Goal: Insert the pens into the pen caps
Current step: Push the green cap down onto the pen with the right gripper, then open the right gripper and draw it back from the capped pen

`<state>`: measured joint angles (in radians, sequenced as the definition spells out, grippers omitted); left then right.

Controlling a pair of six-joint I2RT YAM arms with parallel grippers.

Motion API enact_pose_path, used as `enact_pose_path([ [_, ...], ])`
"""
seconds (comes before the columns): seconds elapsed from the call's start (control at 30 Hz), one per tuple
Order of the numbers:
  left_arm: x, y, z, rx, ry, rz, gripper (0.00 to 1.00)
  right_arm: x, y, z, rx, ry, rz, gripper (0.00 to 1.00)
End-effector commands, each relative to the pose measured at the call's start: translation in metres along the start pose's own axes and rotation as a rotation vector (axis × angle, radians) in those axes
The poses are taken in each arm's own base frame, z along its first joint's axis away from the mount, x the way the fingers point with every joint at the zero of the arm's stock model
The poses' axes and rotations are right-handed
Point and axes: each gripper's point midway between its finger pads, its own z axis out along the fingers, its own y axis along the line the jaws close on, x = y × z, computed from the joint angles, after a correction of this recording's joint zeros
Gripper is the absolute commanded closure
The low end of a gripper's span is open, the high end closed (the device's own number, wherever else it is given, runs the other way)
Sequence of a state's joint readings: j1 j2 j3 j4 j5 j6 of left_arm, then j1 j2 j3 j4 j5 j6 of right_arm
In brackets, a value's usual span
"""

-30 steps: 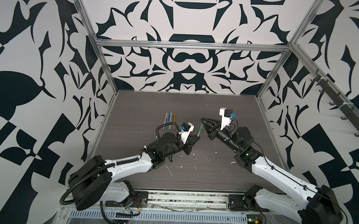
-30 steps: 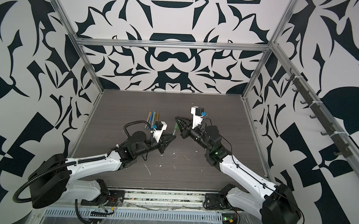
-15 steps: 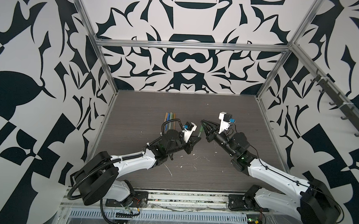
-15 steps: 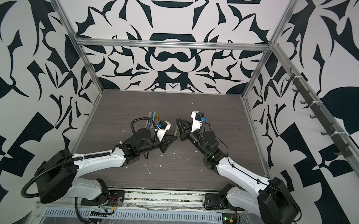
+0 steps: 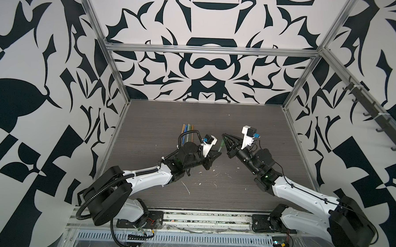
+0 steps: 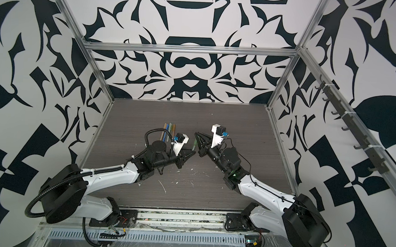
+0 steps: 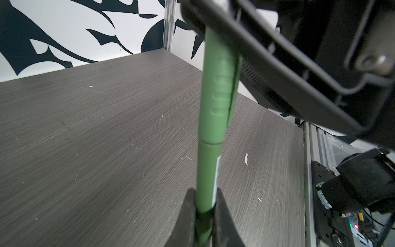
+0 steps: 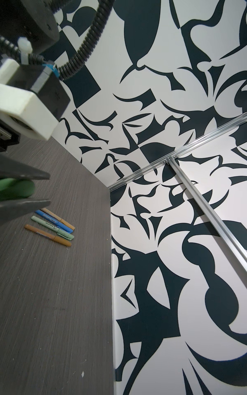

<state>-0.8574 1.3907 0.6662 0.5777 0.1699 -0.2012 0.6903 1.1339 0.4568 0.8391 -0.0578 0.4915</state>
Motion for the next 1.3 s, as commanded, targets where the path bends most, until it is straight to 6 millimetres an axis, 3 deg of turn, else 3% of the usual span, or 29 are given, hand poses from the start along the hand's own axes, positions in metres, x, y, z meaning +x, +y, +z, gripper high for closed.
enact_pose_path([
  [0.0, -0.229, -0.009, -0.088, -0.053, -0.754, 0.087, 1.00, 0.184, -0.018, -0.062, 0.023, 0.693, 0.094, 1.00],
  [0.13, -0.217, -0.006, -0.079, -0.062, -0.697, 0.090, 1.00, 0.180, -0.016, -0.058, 0.024, 0.691, 0.092, 1.00],
  [0.2, -0.199, -0.002, -0.068, -0.063, -0.624, 0.085, 1.00, 0.170, -0.013, -0.053, 0.028, 0.676, 0.086, 1.00],
  [0.23, -0.197, -0.005, -0.073, -0.057, -0.613, 0.084, 1.00, 0.165, -0.010, -0.051, 0.025, 0.666, 0.083, 1.00],
  [0.5, -0.091, 0.005, -0.055, -0.036, -0.310, -0.008, 1.00, 0.109, 0.010, -0.032, 0.013, 0.558, 0.027, 0.93],
  [0.7, -0.040, 0.009, -0.064, -0.047, -0.177, -0.064, 1.00, 0.074, 0.027, -0.021, -0.010, 0.501, 0.012, 0.87],
  [1.0, -0.008, 0.009, -0.079, -0.070, -0.092, -0.100, 1.00, 0.007, 0.050, -0.022, -0.021, 0.352, -0.029, 0.72],
  [1.27, -0.008, 0.004, -0.088, -0.053, -0.091, -0.113, 1.00, -0.010, 0.051, -0.029, 0.002, 0.325, -0.050, 0.66],
])
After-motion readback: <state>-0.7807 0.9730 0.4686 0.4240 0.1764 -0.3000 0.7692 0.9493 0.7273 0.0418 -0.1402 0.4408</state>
